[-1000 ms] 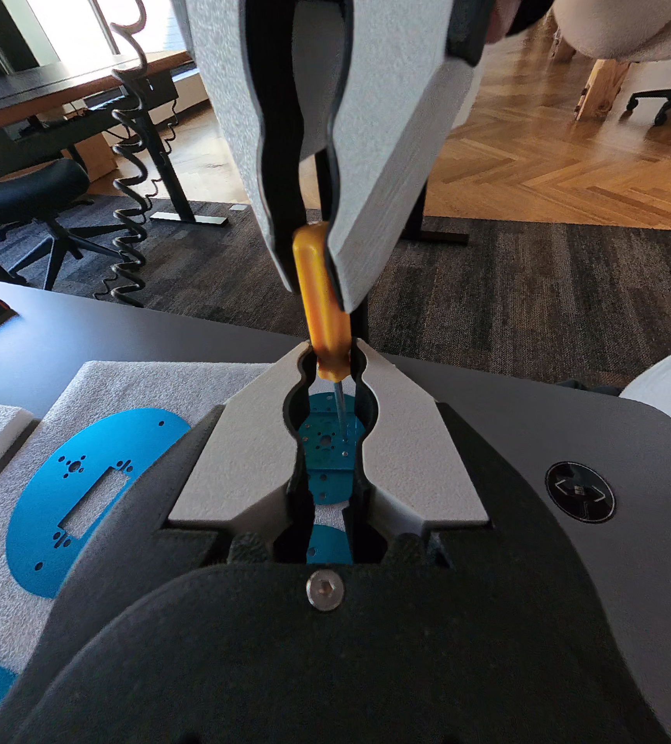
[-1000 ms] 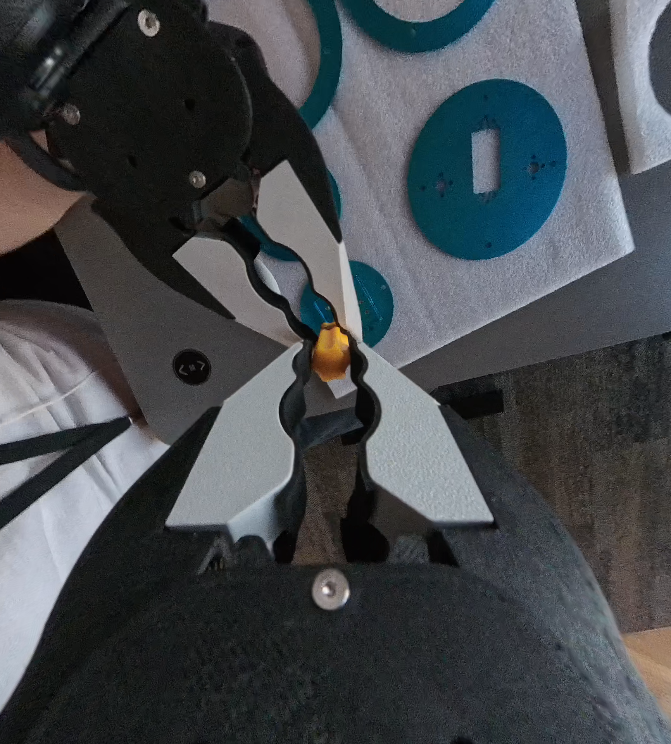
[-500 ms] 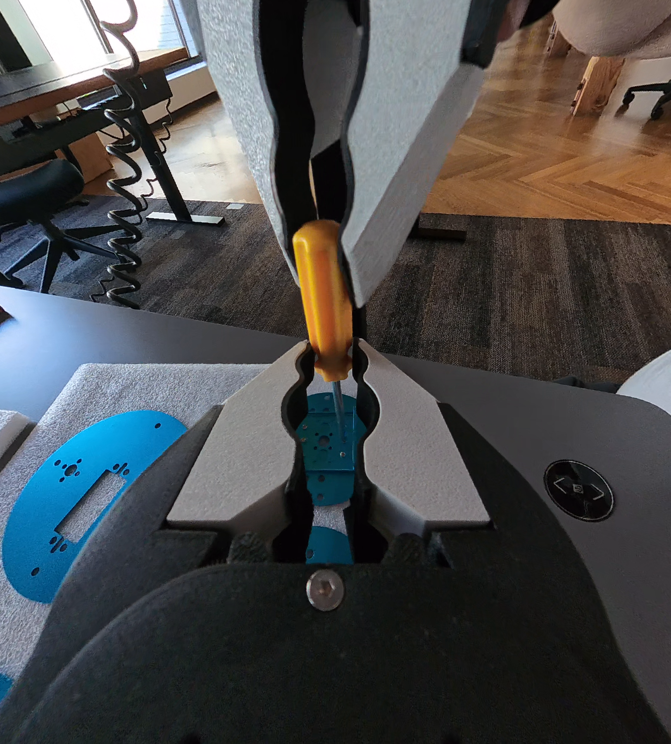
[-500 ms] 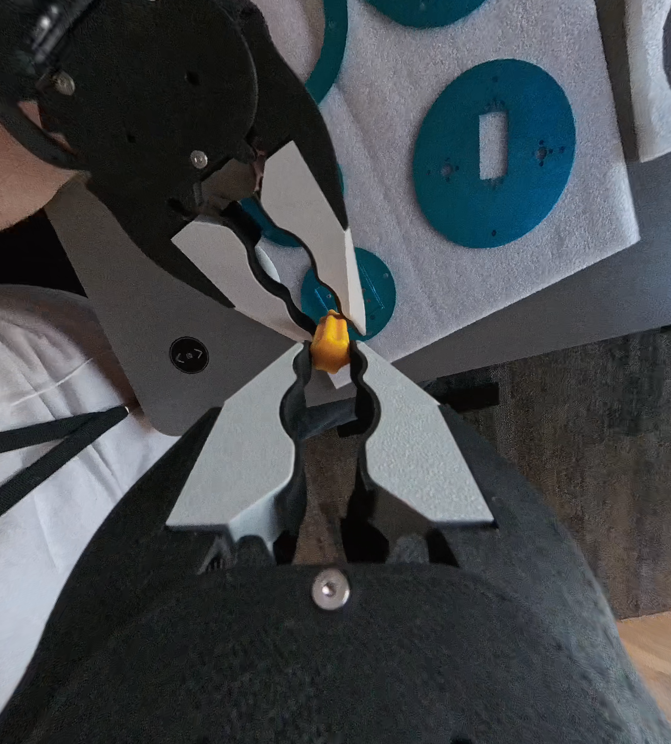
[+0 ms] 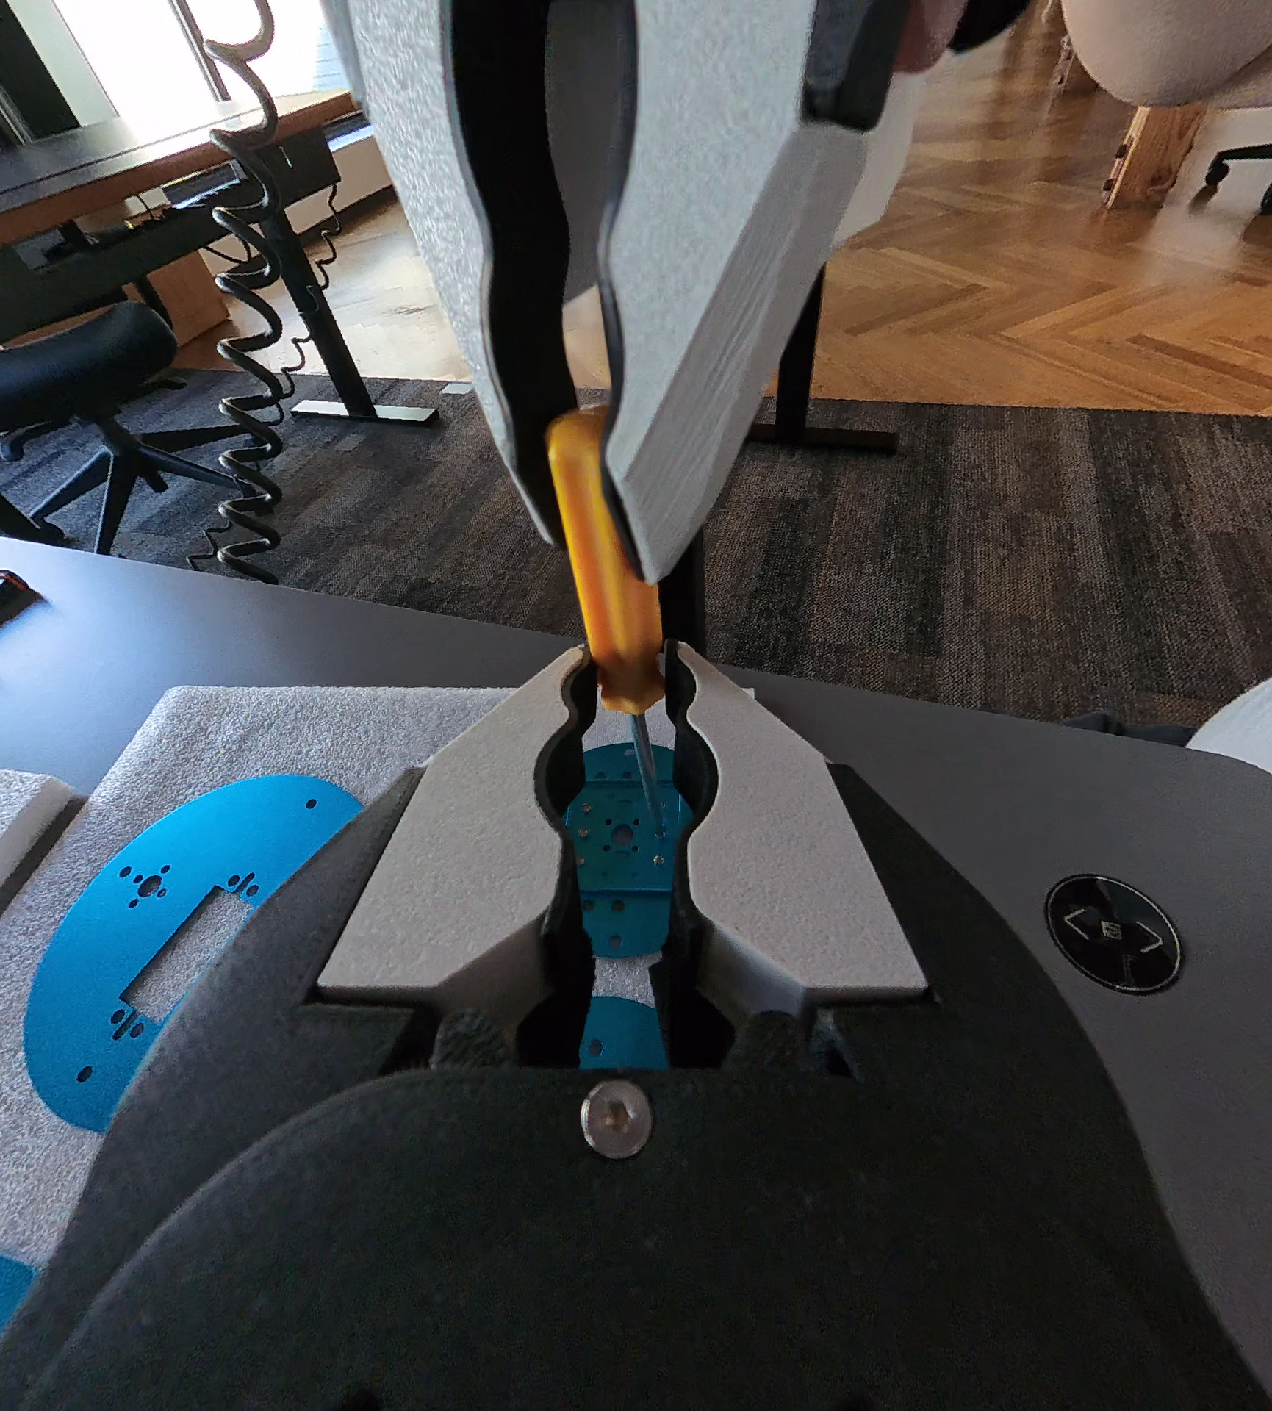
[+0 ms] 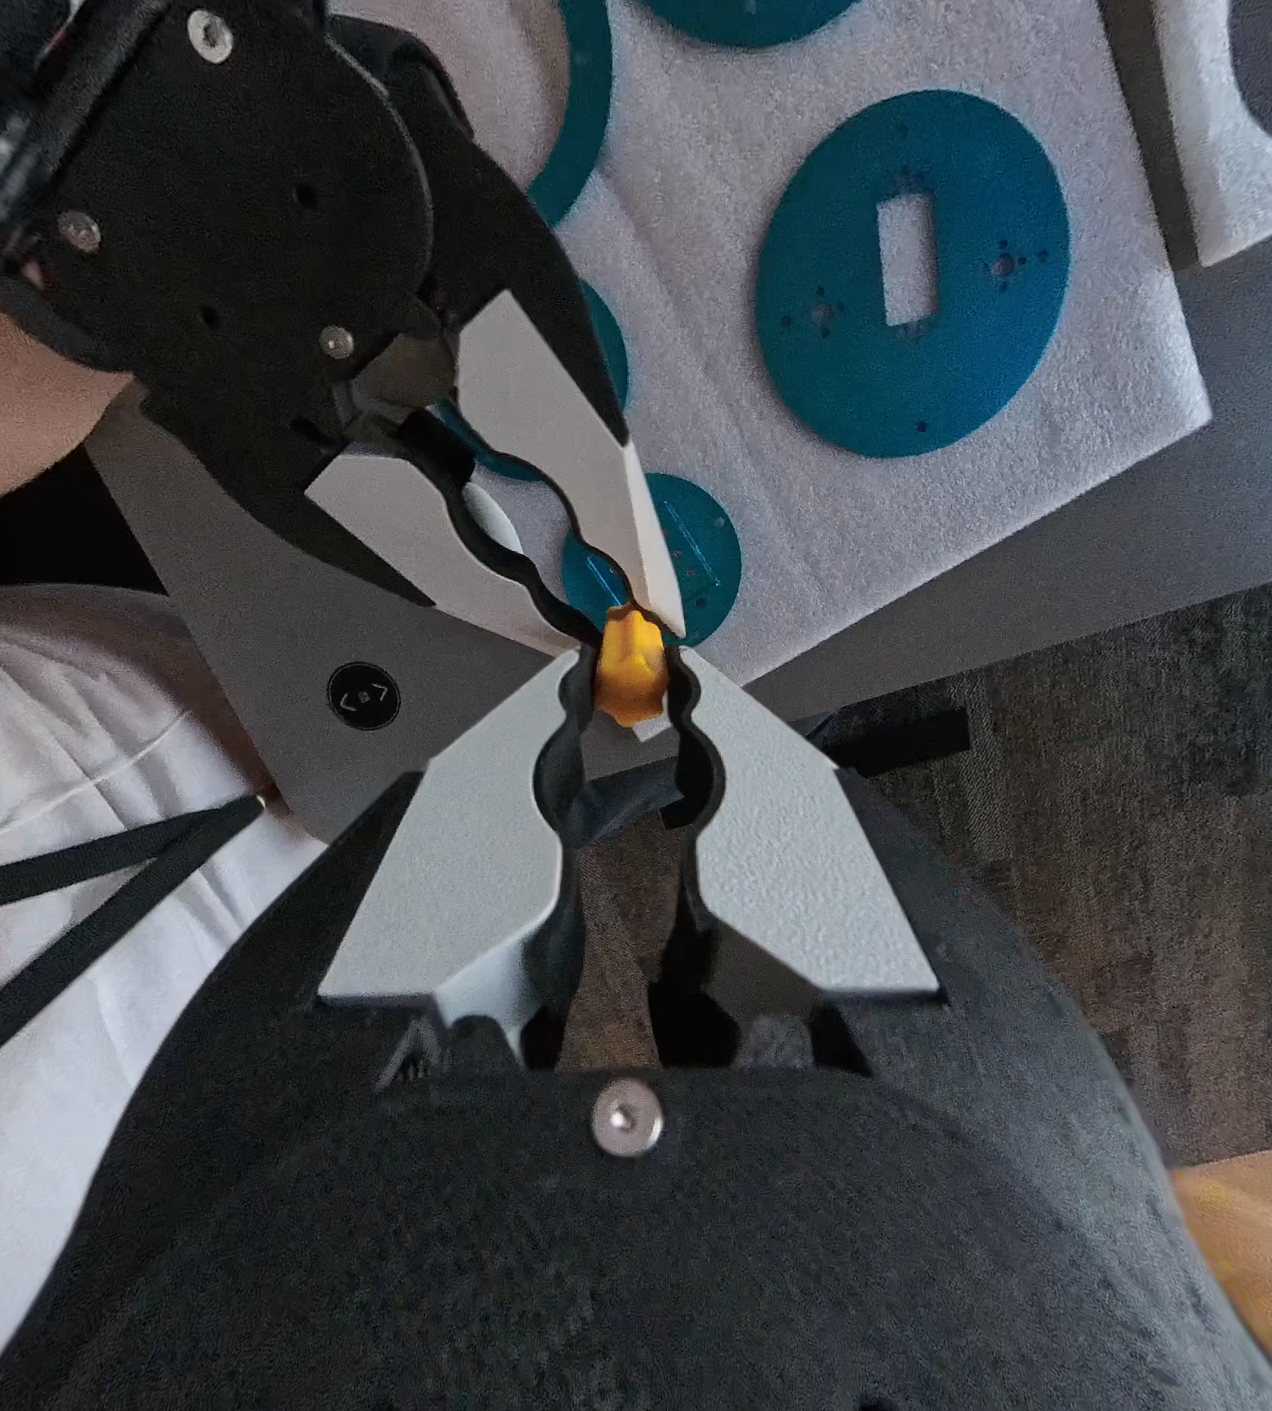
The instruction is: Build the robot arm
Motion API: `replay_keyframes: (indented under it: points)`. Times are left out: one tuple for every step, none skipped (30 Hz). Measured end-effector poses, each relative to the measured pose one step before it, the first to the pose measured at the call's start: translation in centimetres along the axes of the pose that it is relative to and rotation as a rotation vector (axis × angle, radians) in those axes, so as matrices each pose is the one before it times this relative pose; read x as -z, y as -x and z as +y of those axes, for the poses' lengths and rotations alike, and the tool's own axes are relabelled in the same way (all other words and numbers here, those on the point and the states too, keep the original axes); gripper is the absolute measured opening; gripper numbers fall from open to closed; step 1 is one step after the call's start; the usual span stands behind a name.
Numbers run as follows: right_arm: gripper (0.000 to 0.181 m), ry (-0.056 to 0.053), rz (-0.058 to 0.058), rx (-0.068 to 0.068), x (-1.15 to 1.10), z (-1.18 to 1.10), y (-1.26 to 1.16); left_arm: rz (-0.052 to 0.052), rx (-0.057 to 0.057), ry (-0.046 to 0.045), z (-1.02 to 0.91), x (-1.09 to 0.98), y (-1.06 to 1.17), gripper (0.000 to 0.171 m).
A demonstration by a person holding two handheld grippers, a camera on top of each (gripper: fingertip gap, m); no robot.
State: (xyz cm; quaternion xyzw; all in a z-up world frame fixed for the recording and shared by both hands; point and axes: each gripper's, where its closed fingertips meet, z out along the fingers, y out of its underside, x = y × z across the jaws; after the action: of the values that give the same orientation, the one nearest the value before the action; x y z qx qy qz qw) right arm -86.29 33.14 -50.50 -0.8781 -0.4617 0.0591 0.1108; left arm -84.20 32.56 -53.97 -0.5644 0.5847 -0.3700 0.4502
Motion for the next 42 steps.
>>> replay_keyframes:
  points:
    - [0.024,0.0097,-0.0053,0.0723,-0.015,0.125,0.192,-0.0012,0.0015,-0.00174,0.02,0.045,0.037,0.016]
    - [0.031,0.009,-0.0054,0.0592,-0.005,0.108,0.228,0.0039,0.0045,-0.00153,-0.013,-0.006,-0.025,0.015]
    - [0.031,0.0083,0.006,0.0521,0.002,0.076,0.064,0.0021,-0.001,0.0006,-0.011,-0.021,-0.023,0.015]
    - [0.023,0.0082,0.0337,0.0564,-0.045,0.079,-0.387,-0.0024,-0.0033,0.00163,0.016,0.005,0.016,0.016]
    - [0.02,-0.0052,0.0309,0.0486,-0.034,-0.223,-0.311,-0.0051,0.0016,0.0022,0.031,0.036,0.091,0.016]
    - [0.021,-0.0039,0.0073,0.0212,-0.001,-0.169,0.057,0.0044,0.0028,0.0002,0.019,0.087,-0.006,0.016]
    - [0.02,-0.0011,0.0057,0.001,-0.047,-0.13,0.029,0.0056,0.0008,0.00032,0.027,0.088,-0.049,0.015]
    - [0.02,0.0051,-0.0011,-0.0246,-0.001,0.048,0.107,0.0051,-0.0022,-0.00092,0.003,0.021,-0.095,0.015]
    - [0.019,0.0113,-0.0163,-0.0701,-0.004,0.261,0.166,0.0042,-0.0011,-0.0007,-0.008,-0.078,-0.097,0.015]
    - [0.019,0.0142,-0.0327,-0.1134,-0.068,0.347,0.191,0.0031,0.003,0.00183,0.0,-0.127,-0.051,0.015]
    - [0.019,-0.013,-0.0033,-0.1056,-0.051,0.066,-0.303,-0.0066,0.0003,0.00367,0.045,-0.121,0.113,0.016]
    - [0.019,-0.0103,-0.0011,-0.041,-0.034,0.011,-0.108,-0.003,-0.0041,0.00182,0.005,-0.063,0.028,0.016]
    - [0.019,0.0005,0.0009,-0.0022,0.012,0.04,0.065,0.0008,-0.0045,0.00049,-0.013,-0.029,-0.061,0.016]
    - [0.019,0.0062,0.0019,0.0161,0.044,0.068,0.15,0.0017,-0.0046,-0.0015,-0.016,0.001,-0.082,0.016]
    - [0.018,0.0076,0.0038,0.0532,-0.024,-0.07,0.102,-0.001,-0.0035,-0.00099,0.0,0.053,-0.02,0.016]
    - [0.021,0.0028,0.004,0.0778,-0.11,-0.038,0.092,-0.0013,0.0028,-0.00148,0.023,0.069,0.039,0.016]
    - [0.026,-0.0044,-0.0011,0.0587,-0.031,-0.115,0.145,0.0012,0.0072,-0.00131,0.002,0.012,0.043,0.016]
    - [0.025,-0.01,0.0073,0.0254,0.054,-0.228,-0.014,0.0012,0.0004,0.0,-0.002,-0.011,-0.001,0.016]
    - [0.021,-0.0112,0.0109,0.0202,0.039,-0.295,-0.155,-0.0007,-0.0044,0.00058,0.0,-0.002,-0.01,0.016]
    - [0.019,-0.0026,0.0076,0.0288,-0.04,-0.173,-0.118,-0.0029,-0.0002,0.00125,0.015,0.031,0.044,0.016]
    - [0.018,0.0001,-0.0004,0.0184,-0.032,-0.076,0.02,0.0029,0.0028,0.00036,0.022,0.038,-0.019,0.016]
    - [0.018,0.004,-0.0054,0.0025,-0.027,0.043,0.052,0.0043,0.0015,0.0001,-0.002,0.012,-0.04,0.016]
    - [0.018,0.0105,-0.0098,-0.0264,0.013,0.076,0.068,0.0024,-0.0026,-0.00015,-0.01,-0.039,-0.067,0.017]
    - [0.017,0.0144,-0.0169,-0.0598,-0.012,0.252,0.09,0.0011,-0.0041,0.00064,-0.005,-0.074,-0.06,0.016]
    - [0.018,0.0127,-0.0084,-0.0887,-0.006,0.278,-0.131,-0.0042,-0.002,0.0038,0.036,-0.072,0.038,0.017]
    - [0.018,-0.0079,-0.0056,-0.0984,-0.01,0.039,-0.196,-0.0062,-0.0025,0.0052,0.058,-0.064,0.099,0.016]
    - [0.018,-0.0018,0.0021,-0.0591,0.004,0.124,-0.126,-0.0029,-0.0041,0.00419,0.023,-0.052,0.016,0.016]
    - [0.018,0.0016,0.0117,-0.0083,0.032,0.117,-0.003,-0.0003,-0.0052,0.00306,-0.007,-0.021,-0.058,0.016]
    - [0.018,-0.0108,0.0177,-0.0047,0.018,-0.069,0.028,-0.0024,-0.0074,0.00149,0.019,0.046,-0.023,0.016]
    - [0.018,-0.0109,0.0115,-0.0053,0.024,-0.015,0.15,0.0021,-0.0016,-0.00183,0.007,0.062,-0.057,0.016]
    - [0.018,-0.0019,0.0086,0.0036,0.034,0.012,0.049,0.0028,0.0035,-0.00229,-0.005,0.016,-0.035,0.016]
    - [0.018,-0.004,0.0033,0.0058,-0.019,-0.069,-0.052,-0.001,0.0009,-0.00131,0.004,0.014,0.028,0.016]
    - [0.018,-0.0061,-0.0037,0.013,-0.038,-0.098,-0.082,-0.0027,0.0018,-0.00053,0.012,0.03,0.076,0.016]
    - [0.018,-0.0083,-0.006,0.0211,-0.025,-0.157,-0.039,-0.0035,0.0034,0.00105,0.027,0.043,0.096,0.016]
    - [0.019,-0.0097,-0.0075,0.0283,-0.095,-0.098,-0.001,-0.0026,-0.0003,0.00162,0.012,0.036,0.052,0.016]
    - [0.02,-0.0104,-0.0153,0.0328,-0.215,0.026,0.173,-0.0009,-0.0027,0.00134,-0.001,0.029,-0.006,0.016]
    - [0.026,-0.0237,-0.0293,0.0274,-0.334,-0.08,0.378,-0.0028,-0.003,0.00152,0.017,0.014,0.021,0.016]
    - [0.033,-0.0374,-0.0309,0.0191,-0.353,-0.136,0.329,-0.0036,-0.002,0.00183,0.017,0.027,0.046,0.016]
    - [0.034,-0.0506,-0.0182,0.0028,-0.256,-0.165,0.061,-0.0015,0.0002,0.00118,0.017,0.029,0.042,0.016]
    - [0.037,-0.0671,-0.0151,-0.0049,-0.136,-0.362,-0.049,-0.0001,0.0021,-0.00062,0.006,0.02,0.027,0.016]
    - [0.042,-0.0852,-0.0119,0.0064,0.078,-0.374,-0.073,-0.0006,0.0028,-0.00115,0.011,0.011,0.049,0.016]
    - [0.043,-0.095,0.0028,0.0032,0.286,-0.402,-0.281,0.0016,0.0036,-0.0024,-0.002,-0.01,0.009,0.016]
